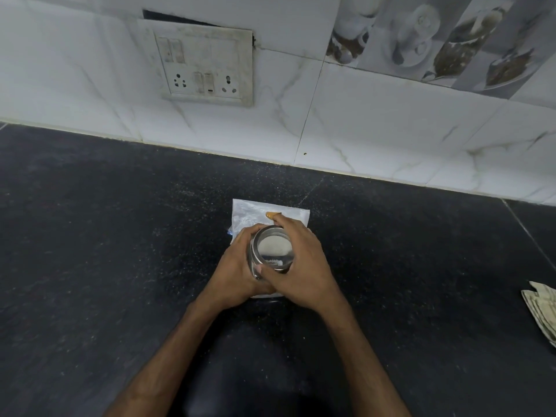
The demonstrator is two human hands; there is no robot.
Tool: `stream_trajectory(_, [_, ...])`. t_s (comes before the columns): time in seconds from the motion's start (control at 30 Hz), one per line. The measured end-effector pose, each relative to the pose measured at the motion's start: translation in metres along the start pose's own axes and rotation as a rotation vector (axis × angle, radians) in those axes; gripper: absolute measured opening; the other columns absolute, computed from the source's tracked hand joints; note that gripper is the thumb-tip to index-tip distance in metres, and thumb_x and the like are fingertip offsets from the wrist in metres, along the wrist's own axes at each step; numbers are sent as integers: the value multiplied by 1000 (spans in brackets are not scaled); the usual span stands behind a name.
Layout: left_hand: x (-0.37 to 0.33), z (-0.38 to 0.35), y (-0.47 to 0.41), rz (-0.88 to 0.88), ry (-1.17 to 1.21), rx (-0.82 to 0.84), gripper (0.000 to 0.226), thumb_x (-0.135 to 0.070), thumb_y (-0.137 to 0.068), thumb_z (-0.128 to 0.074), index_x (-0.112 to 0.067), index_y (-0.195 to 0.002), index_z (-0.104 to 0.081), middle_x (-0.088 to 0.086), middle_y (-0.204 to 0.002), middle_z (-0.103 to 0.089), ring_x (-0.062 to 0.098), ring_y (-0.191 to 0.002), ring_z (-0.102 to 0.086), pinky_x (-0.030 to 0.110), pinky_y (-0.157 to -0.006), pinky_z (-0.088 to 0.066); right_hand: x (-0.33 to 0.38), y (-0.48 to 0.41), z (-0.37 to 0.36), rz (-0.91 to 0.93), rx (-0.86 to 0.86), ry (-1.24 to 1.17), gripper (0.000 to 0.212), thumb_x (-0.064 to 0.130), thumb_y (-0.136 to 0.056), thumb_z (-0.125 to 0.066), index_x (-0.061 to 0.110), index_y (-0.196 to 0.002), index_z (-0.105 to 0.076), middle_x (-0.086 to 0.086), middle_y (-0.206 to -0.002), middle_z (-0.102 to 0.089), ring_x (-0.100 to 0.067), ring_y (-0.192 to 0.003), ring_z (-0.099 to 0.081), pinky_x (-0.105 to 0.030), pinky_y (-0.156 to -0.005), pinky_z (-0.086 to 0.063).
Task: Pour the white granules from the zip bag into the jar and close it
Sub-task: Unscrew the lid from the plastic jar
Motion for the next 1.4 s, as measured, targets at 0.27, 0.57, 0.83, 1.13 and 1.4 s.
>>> stream_trajectory(0.27, [1, -1, 1, -2, -4, 9, 99, -30, -51, -95, -33, -137, -46, -14, -132, -58, 9, -123, -58, 33, -102, -50, 1, 9, 0, -66, -105, -40, 73, 36, -76, -80, 23, -141, -50, 6, -137, -52, -11, -128, -49, -45, -108, -41])
stream_trajectory(0.57, [1, -1, 2, 8, 11, 8, 99, -35, -51, -95, -32, -137, -46, -14, -132, -58, 9, -123, -59, 30, -102, -50, -1, 12, 1, -96, -156, -34, 81, 41, -73, -83, 22, -143, -47, 4, -138, -51, -14, -128, -50, -46, -107, -43])
stream_trajectory(0.83, [0, 0, 3, 0, 10, 8, 98, -33, -50, -94, -37, -135, -45, -20, -130, -58, 4, -122, -59, 19, -99, -48, -5, 7, 1, -99, -156, -72, 87, 46, -69, -84, 24, -144, -45, 5, -137, -55, -11, -128, -51, -41, -108, -43])
stream_trajectory(1.13, [1, 0, 2, -4, -3, 11, 99, -25, -50, -96, -32, -136, -46, -11, -132, -59, 9, -122, -59, 35, -103, -51, -7, 6, 4, -105, -69, -15, 101, 62, -64, -80, 39, -150, -32, 13, -143, -50, -6, -131, -45, -41, -114, -34])
stream_trajectory(1.4, [0, -1, 1, -13, 12, 15, 100, -25, -49, -96, -40, -134, -46, -14, -130, -59, 7, -121, -60, 26, -101, -50, -7, 3, 7, -77, 4, -2, 100, 56, -65, -81, 42, -150, -28, 16, -147, -47, 1, -133, -39, -43, -115, -33])
Point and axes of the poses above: each hand's wrist, its own y-axis away from the middle knuckle, its own z-axis out of the back of the hand, x = y × z, the point moved 8 cm from there along -y, towards the middle knuckle
